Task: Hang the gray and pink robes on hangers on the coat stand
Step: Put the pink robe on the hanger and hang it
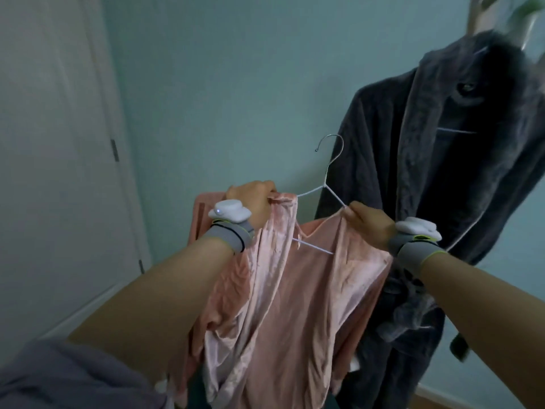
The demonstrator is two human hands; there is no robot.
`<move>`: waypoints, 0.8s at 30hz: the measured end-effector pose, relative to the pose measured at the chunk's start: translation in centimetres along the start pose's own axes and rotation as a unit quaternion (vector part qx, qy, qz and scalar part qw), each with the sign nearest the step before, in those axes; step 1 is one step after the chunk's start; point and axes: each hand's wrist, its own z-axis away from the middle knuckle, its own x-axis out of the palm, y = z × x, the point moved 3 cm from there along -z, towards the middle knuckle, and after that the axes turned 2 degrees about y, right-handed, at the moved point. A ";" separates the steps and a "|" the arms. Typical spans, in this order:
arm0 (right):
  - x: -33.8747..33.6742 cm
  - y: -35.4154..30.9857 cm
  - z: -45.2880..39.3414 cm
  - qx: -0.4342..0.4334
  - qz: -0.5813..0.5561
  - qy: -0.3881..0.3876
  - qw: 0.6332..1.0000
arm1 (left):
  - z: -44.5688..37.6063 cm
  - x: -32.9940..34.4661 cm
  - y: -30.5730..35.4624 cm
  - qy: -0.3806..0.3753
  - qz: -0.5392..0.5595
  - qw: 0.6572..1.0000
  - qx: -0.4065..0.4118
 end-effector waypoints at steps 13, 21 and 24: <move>-22.6 16.9 5.0 0.038 0.004 0.250 0.968 | -7.0 -3.3 25.4 0.050 0.139 0.982 0.114; -32.5 23.3 5.0 0.040 0.028 0.289 0.956 | -10.5 -2.7 36.2 0.031 0.185 0.976 0.113; -35.0 24.8 3.9 0.047 0.050 0.306 0.949 | -12.6 -1.8 38.7 0.026 0.196 0.973 0.120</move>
